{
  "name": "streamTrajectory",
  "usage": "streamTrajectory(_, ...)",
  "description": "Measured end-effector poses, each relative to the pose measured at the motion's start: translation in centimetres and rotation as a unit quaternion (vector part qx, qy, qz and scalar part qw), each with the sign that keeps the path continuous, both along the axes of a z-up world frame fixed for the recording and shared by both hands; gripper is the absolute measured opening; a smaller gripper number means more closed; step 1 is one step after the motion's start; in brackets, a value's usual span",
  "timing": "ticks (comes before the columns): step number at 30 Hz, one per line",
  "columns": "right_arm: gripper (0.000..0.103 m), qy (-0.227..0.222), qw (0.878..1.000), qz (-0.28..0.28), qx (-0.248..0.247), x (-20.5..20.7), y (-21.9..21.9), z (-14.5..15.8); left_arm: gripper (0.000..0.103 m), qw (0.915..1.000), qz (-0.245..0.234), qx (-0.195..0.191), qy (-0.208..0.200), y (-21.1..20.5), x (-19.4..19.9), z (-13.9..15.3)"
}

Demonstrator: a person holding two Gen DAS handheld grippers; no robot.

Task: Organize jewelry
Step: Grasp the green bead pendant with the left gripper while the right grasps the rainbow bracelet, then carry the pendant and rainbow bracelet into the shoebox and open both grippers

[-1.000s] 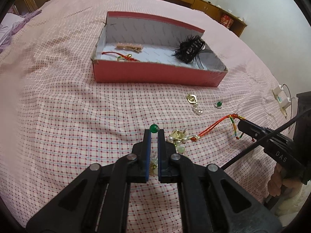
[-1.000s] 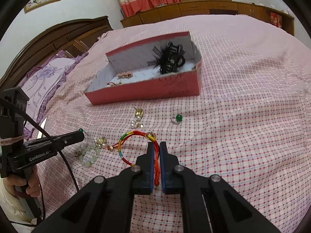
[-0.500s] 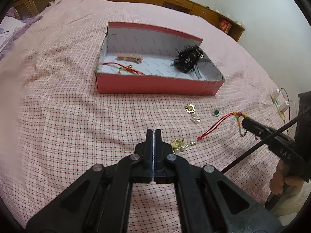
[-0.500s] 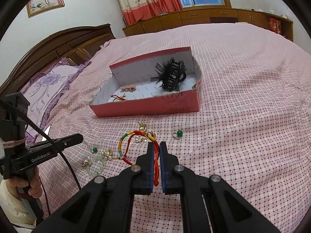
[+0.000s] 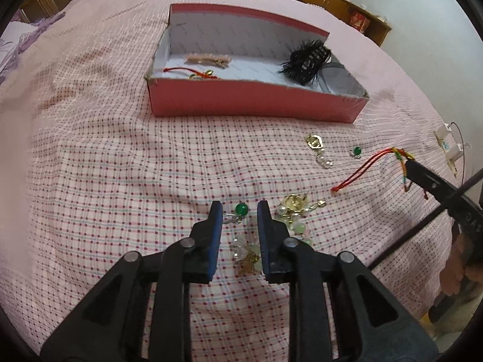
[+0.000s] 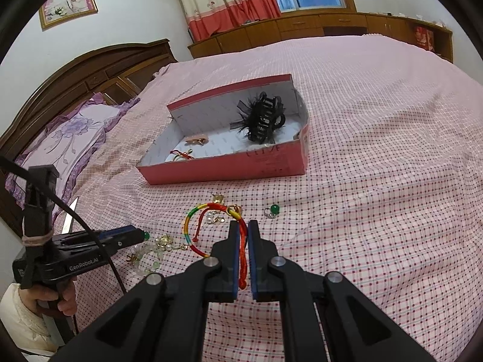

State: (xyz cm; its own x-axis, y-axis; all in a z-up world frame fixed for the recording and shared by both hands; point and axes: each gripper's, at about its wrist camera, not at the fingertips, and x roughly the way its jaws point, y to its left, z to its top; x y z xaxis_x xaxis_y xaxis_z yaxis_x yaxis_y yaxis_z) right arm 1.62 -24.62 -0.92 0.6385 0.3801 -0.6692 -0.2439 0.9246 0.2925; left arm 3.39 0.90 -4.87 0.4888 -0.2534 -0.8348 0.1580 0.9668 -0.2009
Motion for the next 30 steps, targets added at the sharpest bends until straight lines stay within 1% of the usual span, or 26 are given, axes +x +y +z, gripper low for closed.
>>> streamTrajectory(5,0.007,0.001,1.000,0.000,0.000,0.0,0.0,-0.1,0.014,1.0000,-0.003,0.006,0.001,-0.1,0.2,-1.0)
streamTrajectory(7,0.007,0.001,1.000,0.000,0.000,0.0,0.0,-0.1,0.011,0.9999,-0.006,0.011,-0.003,-0.3,0.2,-1.2)
streamTrajectory(8,0.007,0.001,1.000,0.000,0.001,0.0,0.0,-0.1,0.003,0.9999,-0.008,0.010,-0.004,-0.3,0.2,-1.2)
streamTrajectory(9,0.007,0.001,1.000,0.000,0.000,0.0,0.0,-0.1,0.000,0.9999,-0.010,0.008,-0.005,-0.3,0.2,-1.2)
streamTrajectory(13,0.007,0.002,1.000,-0.001,0.000,0.0,0.0,-0.3,0.000,0.9999,-0.012,-0.001,-0.011,-0.3,0.2,-1.0)
streamTrajectory(20,0.007,-0.003,1.000,-0.003,0.002,0.0,-0.2,-0.1,0.000,0.9987,-0.013,-0.023,-0.044,0.3,-0.5,1.2)
streamTrajectory(30,0.007,-0.015,1.000,-0.001,0.005,0.5,-0.2,1.0,0.000,0.9952,-0.005,-0.039,-0.090,0.9,-0.8,4.4)
